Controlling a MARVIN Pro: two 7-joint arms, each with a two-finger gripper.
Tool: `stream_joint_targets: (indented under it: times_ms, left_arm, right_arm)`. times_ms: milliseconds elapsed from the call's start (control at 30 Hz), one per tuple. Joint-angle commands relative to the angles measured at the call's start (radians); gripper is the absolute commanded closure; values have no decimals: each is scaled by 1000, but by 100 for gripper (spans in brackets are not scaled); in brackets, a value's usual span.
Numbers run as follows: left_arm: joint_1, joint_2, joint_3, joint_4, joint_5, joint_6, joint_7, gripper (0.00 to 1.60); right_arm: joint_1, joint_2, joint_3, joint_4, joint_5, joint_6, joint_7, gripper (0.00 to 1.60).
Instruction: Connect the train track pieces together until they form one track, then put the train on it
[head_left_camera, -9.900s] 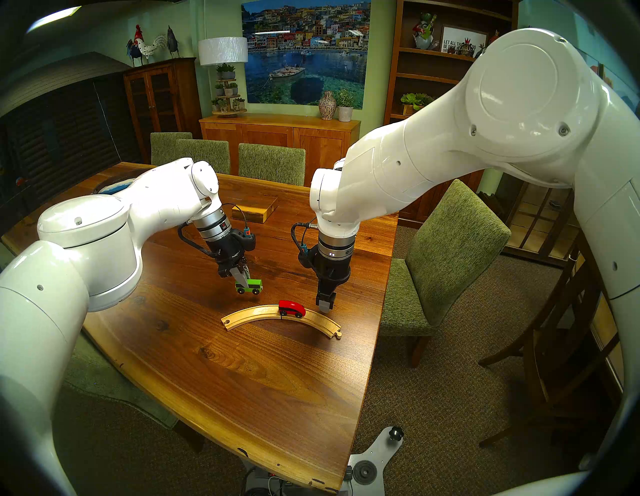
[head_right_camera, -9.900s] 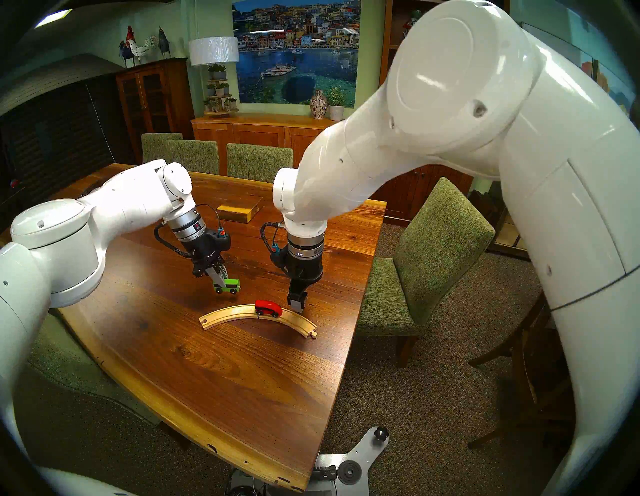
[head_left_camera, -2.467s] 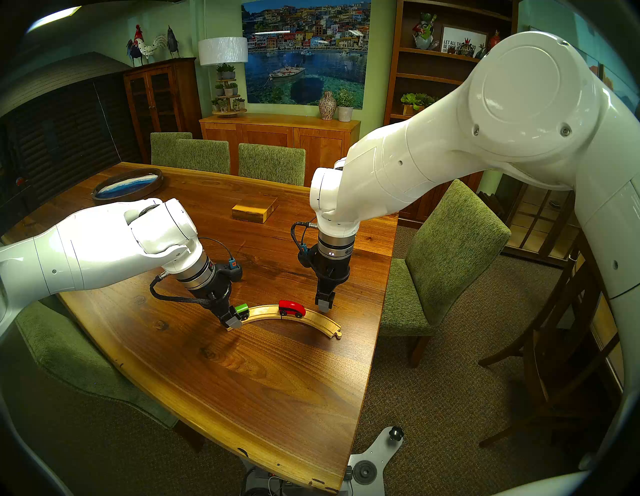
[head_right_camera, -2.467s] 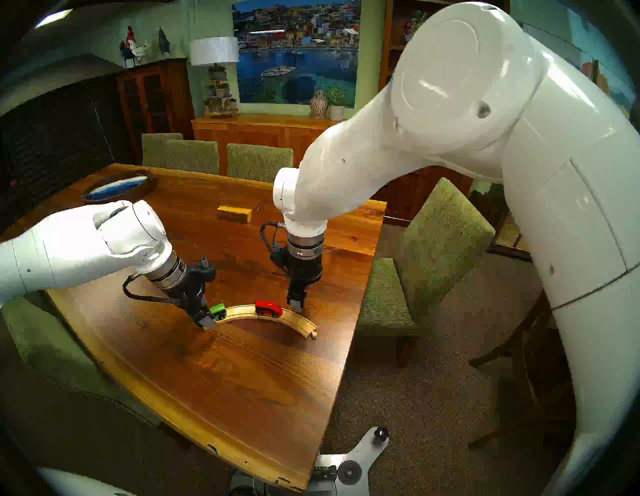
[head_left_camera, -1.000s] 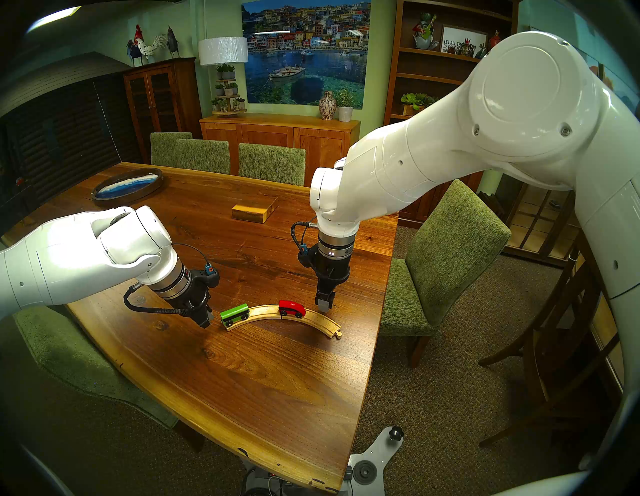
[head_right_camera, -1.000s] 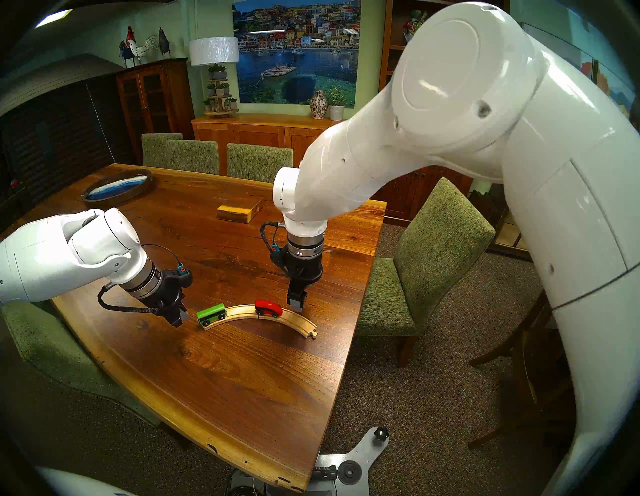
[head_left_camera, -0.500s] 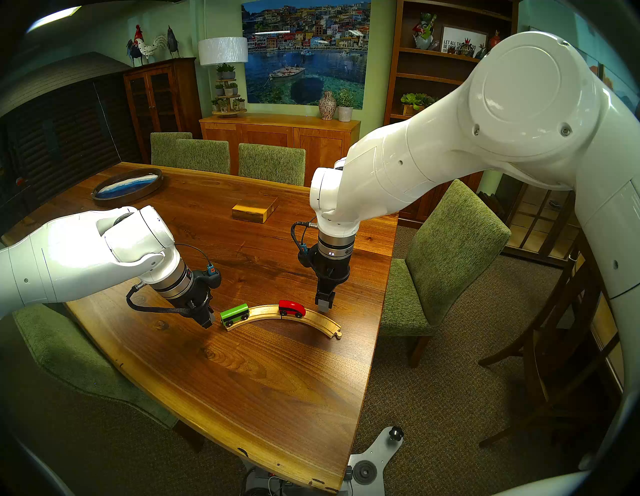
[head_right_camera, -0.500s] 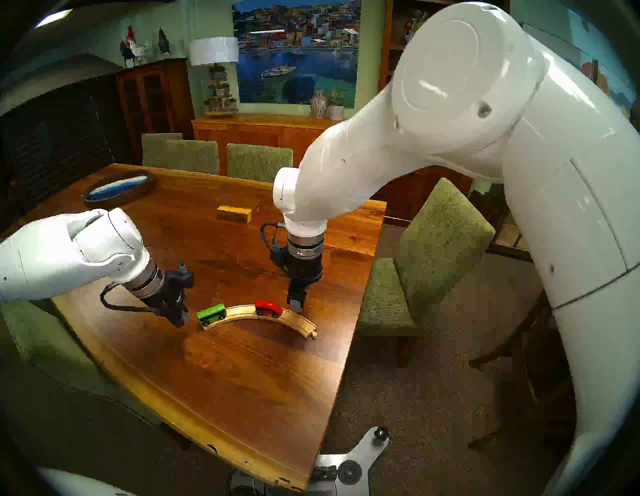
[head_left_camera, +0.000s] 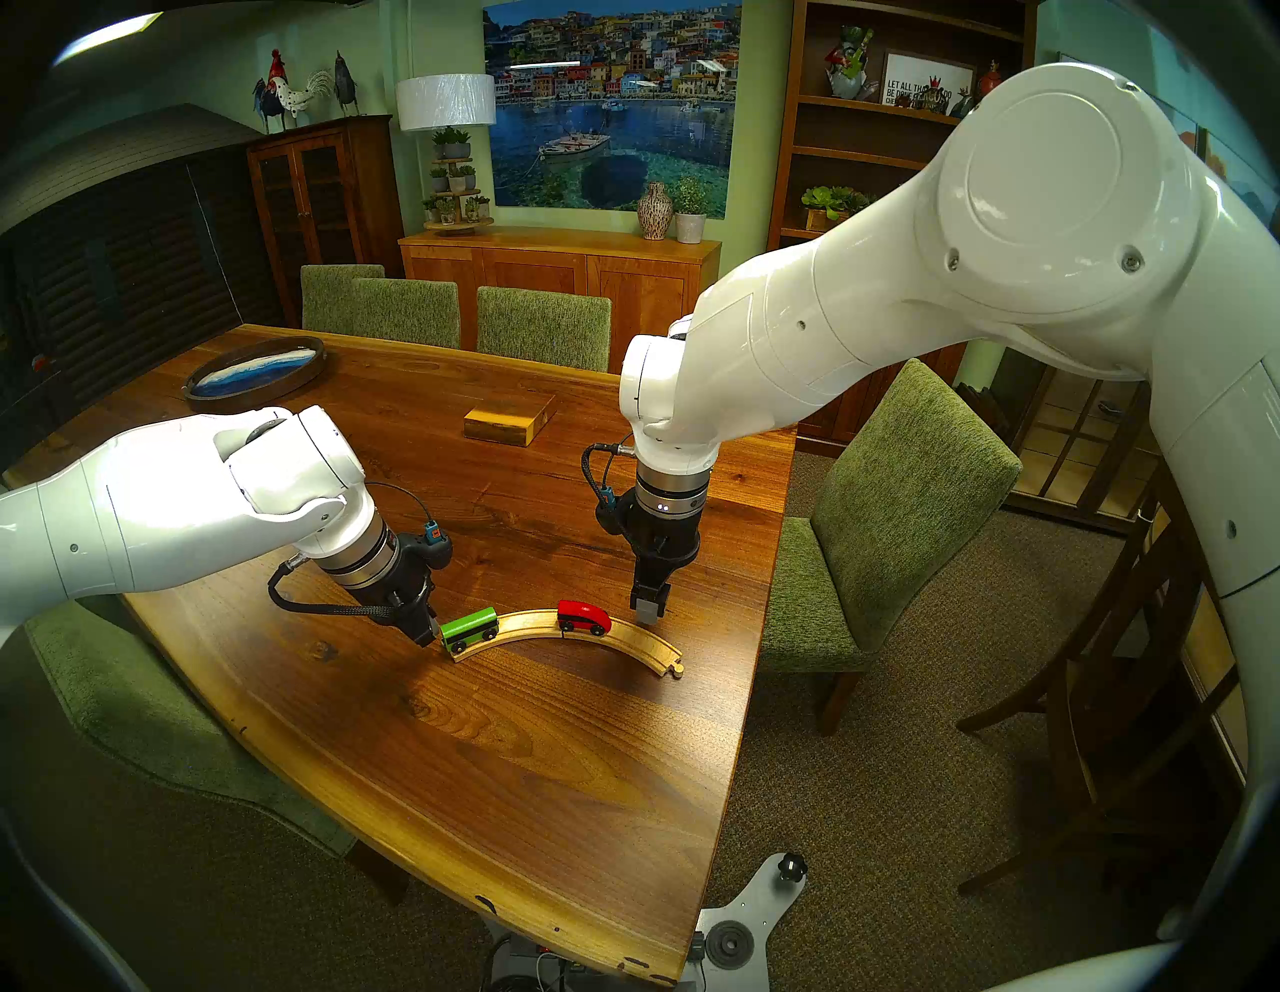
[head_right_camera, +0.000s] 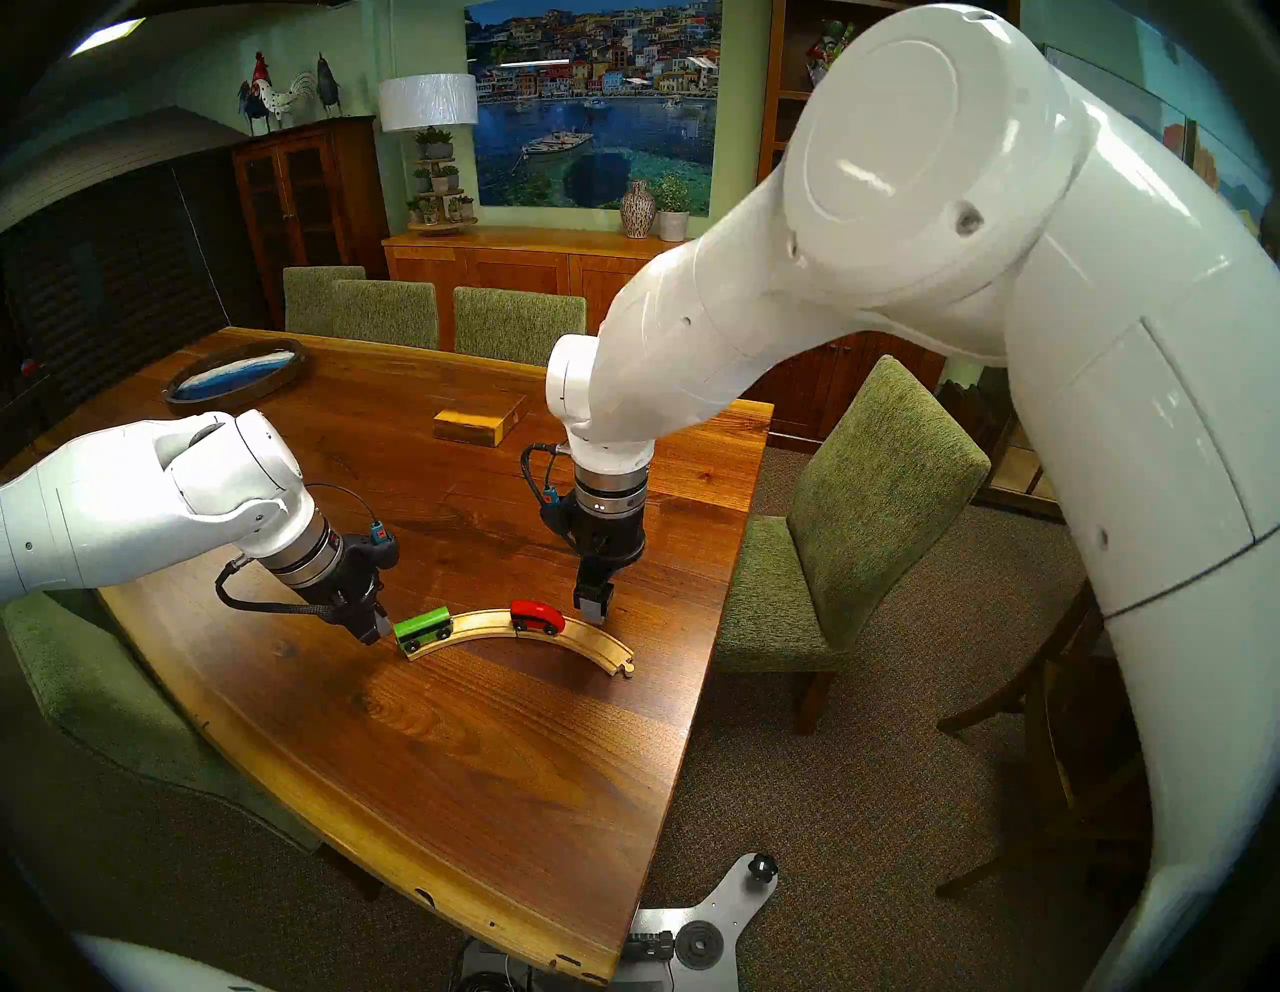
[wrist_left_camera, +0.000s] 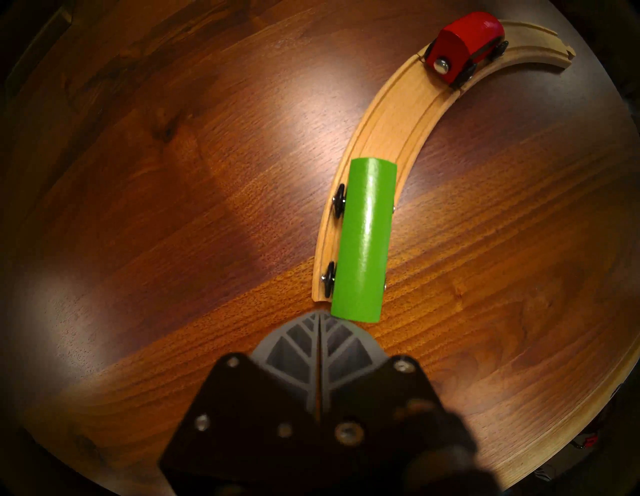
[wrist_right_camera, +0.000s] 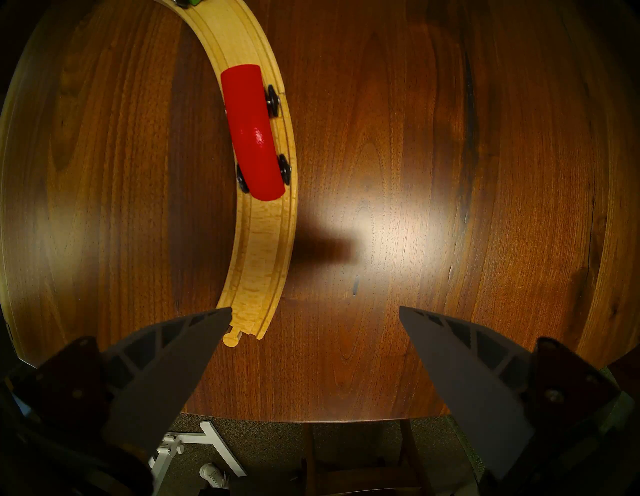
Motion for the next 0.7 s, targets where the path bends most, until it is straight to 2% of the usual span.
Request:
stream_joint_targets:
  times_ms: [0,667]
  left_arm:
    - [-38,-39,-16,10,-6,-2,3,160]
    - [-43,-112,-1,65,-27,-2,16,160]
  right_arm:
    - [33,9,3,12,-1,-1,-2,0]
    - [32,9,4,12,-2,-1,-2,0]
